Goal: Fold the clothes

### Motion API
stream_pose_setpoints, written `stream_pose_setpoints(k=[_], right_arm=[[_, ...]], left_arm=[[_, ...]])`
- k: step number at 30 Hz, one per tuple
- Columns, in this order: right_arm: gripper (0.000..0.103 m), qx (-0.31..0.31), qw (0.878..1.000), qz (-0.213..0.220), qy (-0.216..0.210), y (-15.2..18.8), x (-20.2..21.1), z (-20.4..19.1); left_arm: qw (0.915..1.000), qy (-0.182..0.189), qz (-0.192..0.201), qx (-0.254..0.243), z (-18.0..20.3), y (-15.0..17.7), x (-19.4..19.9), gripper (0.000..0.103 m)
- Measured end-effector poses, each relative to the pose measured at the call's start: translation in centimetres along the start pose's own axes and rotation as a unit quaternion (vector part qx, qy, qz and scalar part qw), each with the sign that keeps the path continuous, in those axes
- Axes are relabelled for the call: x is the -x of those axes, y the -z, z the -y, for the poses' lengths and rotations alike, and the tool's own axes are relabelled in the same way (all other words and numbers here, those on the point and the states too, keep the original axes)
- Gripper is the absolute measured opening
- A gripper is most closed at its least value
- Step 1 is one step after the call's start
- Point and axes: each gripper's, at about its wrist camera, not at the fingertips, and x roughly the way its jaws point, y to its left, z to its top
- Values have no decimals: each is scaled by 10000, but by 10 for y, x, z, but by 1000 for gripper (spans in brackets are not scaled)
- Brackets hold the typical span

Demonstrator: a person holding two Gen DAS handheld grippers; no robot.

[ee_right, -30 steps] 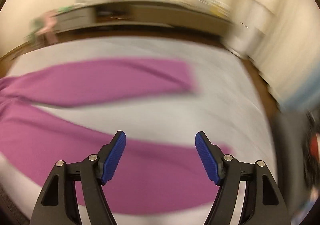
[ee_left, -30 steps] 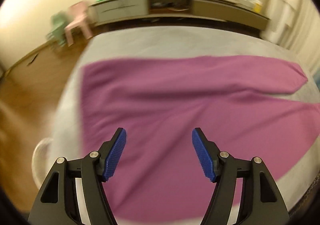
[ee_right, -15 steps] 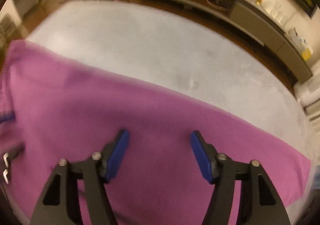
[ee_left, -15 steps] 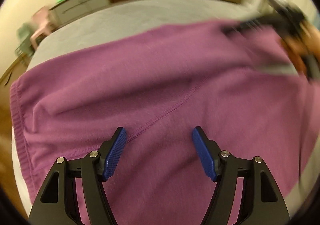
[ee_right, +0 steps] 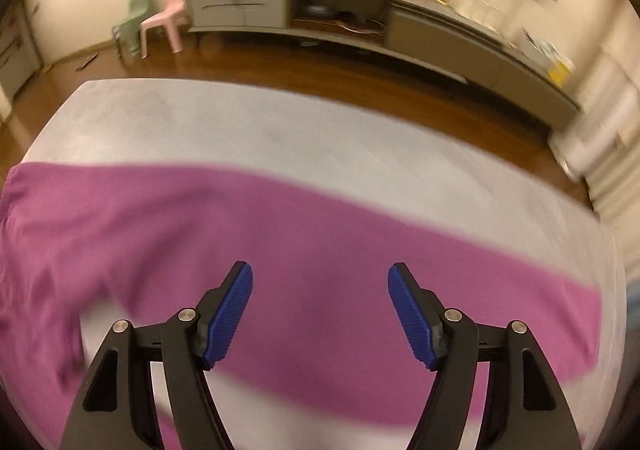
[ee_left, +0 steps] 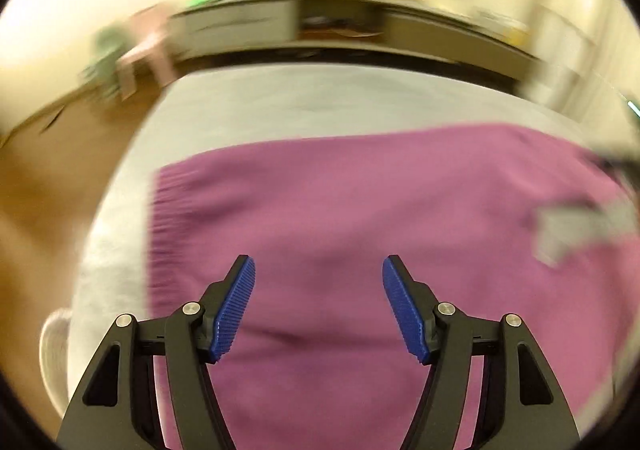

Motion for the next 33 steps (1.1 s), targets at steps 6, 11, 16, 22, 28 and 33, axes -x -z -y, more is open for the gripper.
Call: stream_pose_setpoints(k=[6,11,16,22,28,33], right_arm=[[71,-134,9982,-565,173,152,43,46],[71,-1080,9908,-489,647,248,79,133],[71,-2687,9563,-479,1046,286,76,253],[72,-2640,9578,-523,1008,251,38,289],[75,-2540,9592,-806,947,216,20,301],[75,-2483,9676,403,236,151,58,311]], left_arm=[[9945,-834,-416,485,-37,-2,-43,68],[9976,-665,-138,119,-13,2,2,65],[9977,45,-246,-627,23,41,38,66],[9886,-257,-1082,-1018,15,91,22,70],[9874,-802,-1265,-502,-11,97,32,70],[9990,51,-427,120,15,51,74,70]])
